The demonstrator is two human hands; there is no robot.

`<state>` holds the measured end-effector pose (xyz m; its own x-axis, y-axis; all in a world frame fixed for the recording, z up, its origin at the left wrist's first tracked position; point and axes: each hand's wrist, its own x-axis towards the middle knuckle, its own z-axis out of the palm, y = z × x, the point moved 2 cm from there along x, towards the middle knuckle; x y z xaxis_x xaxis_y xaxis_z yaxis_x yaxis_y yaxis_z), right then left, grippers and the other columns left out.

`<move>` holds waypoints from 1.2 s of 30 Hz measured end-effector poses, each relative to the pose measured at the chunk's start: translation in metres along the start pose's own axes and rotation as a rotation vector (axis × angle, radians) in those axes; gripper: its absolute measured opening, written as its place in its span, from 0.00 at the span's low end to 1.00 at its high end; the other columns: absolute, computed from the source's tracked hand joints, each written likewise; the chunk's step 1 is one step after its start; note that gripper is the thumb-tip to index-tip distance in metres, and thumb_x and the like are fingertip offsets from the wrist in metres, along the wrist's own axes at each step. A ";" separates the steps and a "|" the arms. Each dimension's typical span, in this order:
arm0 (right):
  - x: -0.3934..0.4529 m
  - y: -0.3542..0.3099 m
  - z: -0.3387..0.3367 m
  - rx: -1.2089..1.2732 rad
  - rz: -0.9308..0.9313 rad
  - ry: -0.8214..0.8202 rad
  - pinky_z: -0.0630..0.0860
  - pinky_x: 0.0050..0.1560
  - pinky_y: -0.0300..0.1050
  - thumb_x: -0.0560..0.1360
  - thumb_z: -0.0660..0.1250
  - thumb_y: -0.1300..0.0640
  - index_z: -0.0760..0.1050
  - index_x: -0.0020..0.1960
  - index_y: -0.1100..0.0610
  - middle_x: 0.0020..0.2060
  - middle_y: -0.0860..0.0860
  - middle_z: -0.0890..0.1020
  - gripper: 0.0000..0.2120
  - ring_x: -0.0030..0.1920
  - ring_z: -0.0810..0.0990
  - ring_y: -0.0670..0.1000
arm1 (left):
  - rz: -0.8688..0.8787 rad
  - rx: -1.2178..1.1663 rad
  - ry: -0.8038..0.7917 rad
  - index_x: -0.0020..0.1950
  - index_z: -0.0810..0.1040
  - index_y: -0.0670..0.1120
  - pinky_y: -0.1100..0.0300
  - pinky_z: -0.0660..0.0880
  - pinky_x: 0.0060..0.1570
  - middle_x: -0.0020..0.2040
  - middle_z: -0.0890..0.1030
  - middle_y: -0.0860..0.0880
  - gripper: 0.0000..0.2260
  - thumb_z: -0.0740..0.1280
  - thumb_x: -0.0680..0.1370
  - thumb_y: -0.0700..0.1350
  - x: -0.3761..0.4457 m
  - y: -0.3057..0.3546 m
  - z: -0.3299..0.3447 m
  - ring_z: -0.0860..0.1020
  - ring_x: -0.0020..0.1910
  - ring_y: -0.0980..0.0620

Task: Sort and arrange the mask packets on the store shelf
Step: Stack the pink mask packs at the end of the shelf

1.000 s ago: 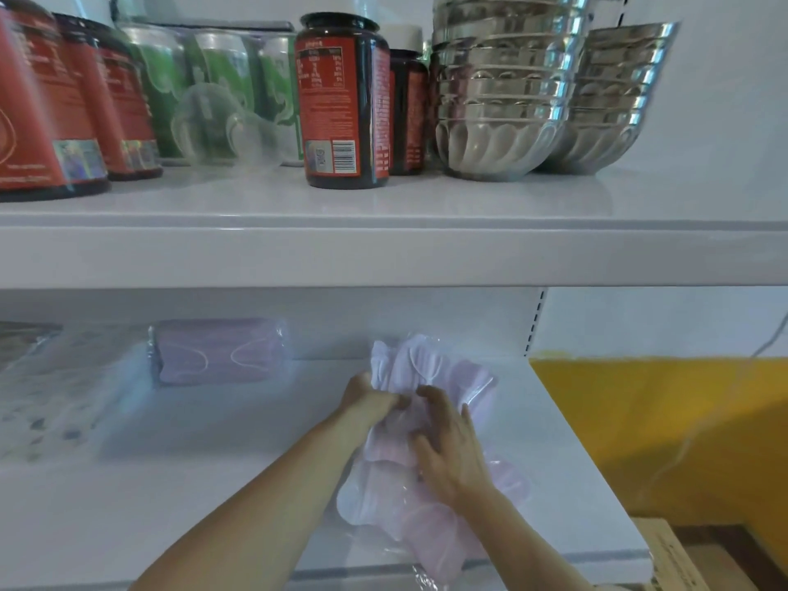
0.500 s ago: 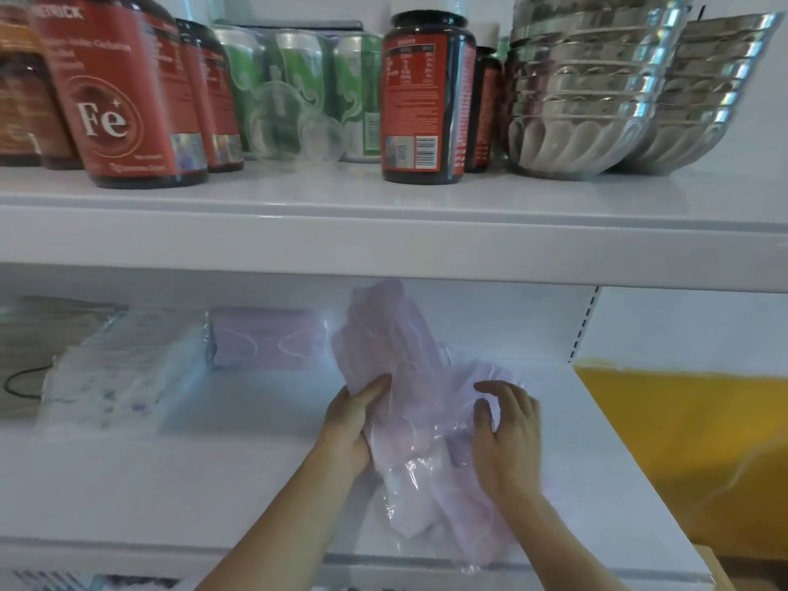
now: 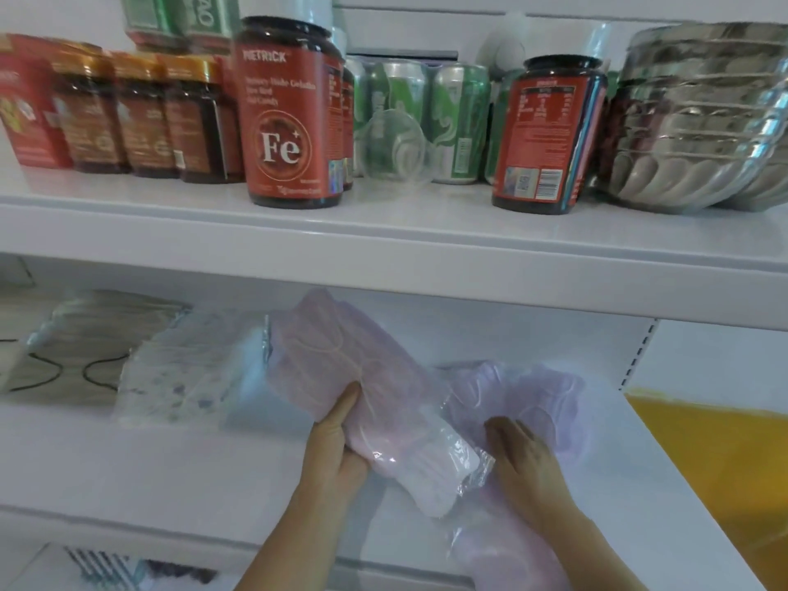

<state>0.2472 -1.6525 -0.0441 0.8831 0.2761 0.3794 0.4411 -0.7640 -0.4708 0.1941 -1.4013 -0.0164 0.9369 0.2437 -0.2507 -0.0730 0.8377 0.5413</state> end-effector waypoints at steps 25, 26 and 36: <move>0.002 -0.186 0.077 1.197 0.547 -0.029 0.79 0.48 0.56 0.57 0.84 0.41 0.82 0.58 0.58 0.49 0.62 0.85 0.35 0.48 0.84 0.54 | 0.080 0.182 -0.074 0.68 0.76 0.39 0.43 0.75 0.64 0.61 0.83 0.37 0.23 0.70 0.73 0.31 -0.031 0.073 -0.057 0.81 0.61 0.38; 0.006 -0.187 0.077 1.165 0.547 -0.026 0.80 0.46 0.56 0.56 0.84 0.43 0.82 0.56 0.59 0.46 0.59 0.86 0.34 0.45 0.84 0.55 | 0.088 0.211 -0.088 0.68 0.76 0.40 0.42 0.75 0.64 0.61 0.83 0.37 0.24 0.71 0.72 0.30 -0.030 0.077 -0.061 0.81 0.60 0.37; 0.014 -0.172 0.074 1.065 0.328 0.121 0.80 0.52 0.48 0.67 0.79 0.70 0.85 0.52 0.57 0.46 0.52 0.88 0.17 0.49 0.87 0.54 | 0.229 0.532 -0.164 0.66 0.76 0.39 0.47 0.81 0.54 0.59 0.83 0.38 0.44 0.88 0.54 0.47 -0.005 0.172 -0.121 0.83 0.54 0.42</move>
<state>0.1952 -1.4740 -0.0167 0.9859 0.0503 0.1595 0.1529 0.1152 -0.9815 0.1349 -1.1991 -0.0192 0.9612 0.2749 0.0235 -0.1374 0.4031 0.9048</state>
